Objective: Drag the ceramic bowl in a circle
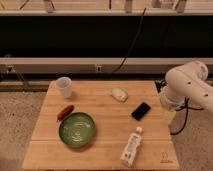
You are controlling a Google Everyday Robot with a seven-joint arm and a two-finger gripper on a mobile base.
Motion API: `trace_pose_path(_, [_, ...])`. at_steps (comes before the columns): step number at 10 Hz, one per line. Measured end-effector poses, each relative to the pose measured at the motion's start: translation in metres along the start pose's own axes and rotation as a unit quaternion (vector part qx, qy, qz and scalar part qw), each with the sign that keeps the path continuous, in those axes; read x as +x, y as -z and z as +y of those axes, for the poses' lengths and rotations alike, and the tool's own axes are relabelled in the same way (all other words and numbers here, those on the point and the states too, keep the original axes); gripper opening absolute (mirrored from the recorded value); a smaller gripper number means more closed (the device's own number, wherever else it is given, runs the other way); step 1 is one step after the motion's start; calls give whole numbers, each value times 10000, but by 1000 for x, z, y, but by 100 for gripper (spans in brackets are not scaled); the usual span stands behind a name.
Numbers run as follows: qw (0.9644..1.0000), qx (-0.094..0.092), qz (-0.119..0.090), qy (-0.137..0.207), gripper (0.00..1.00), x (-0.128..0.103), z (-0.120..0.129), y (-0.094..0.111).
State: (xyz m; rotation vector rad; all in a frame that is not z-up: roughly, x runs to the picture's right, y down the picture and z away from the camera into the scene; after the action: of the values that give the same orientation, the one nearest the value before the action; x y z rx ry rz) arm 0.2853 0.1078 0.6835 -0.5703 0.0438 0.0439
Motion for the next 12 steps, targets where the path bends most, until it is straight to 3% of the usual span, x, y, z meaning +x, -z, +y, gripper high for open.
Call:
trace_pose_path(5, [9982,110,232,545,80,-62,6,4])
trace_pose_path(7, [9963,145,325,777,80,-75,9,5])
trace_pose_path(12, [9882,206,458,1445,80,-122,14,5])
